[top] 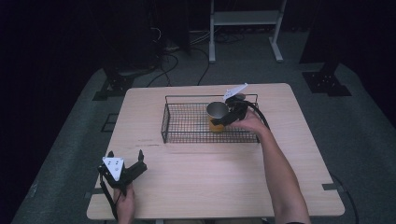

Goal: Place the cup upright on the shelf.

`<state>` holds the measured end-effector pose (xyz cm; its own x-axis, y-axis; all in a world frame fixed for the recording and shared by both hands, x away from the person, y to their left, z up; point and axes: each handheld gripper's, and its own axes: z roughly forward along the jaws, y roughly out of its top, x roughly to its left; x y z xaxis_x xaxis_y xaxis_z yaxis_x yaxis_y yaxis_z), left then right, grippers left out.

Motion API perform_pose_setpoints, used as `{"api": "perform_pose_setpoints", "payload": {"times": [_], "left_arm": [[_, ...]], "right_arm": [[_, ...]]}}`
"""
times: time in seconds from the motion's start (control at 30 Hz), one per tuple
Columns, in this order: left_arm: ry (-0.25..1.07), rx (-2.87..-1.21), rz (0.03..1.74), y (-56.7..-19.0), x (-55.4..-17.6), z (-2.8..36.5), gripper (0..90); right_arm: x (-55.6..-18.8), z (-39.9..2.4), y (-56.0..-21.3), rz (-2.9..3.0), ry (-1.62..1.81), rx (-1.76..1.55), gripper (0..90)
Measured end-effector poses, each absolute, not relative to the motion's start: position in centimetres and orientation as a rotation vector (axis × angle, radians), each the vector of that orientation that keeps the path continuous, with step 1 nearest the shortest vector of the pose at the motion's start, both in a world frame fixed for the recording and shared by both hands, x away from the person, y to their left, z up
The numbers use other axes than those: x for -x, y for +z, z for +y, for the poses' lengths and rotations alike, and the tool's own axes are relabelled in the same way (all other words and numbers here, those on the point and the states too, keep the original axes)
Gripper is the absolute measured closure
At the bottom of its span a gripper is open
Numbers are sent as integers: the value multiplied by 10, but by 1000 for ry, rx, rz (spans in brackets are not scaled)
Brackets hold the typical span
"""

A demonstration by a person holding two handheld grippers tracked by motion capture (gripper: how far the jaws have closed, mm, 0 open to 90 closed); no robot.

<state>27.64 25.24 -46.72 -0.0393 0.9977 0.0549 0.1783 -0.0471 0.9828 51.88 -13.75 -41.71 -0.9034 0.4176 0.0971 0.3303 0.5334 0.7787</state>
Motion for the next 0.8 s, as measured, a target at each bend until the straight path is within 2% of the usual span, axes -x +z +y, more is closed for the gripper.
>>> {"api": "perform_pose_setpoints", "payload": {"times": [0.37, 0.47, 0.8], "left_arm": [[1194, -1355, 1352, -467, -277, 252, 0], [1195, -1354, 1354, -467, -277, 252, 0], [1201, -1352, 1360, -467, -278, 252, 0]], "right_arm": [[-516, -141, -412, 2645, 1286, -631, 80], [-515, -141, -410, 2652, 1279, -620, 28], [-513, -143, -402, 2653, 1283, -617, 0]]}}
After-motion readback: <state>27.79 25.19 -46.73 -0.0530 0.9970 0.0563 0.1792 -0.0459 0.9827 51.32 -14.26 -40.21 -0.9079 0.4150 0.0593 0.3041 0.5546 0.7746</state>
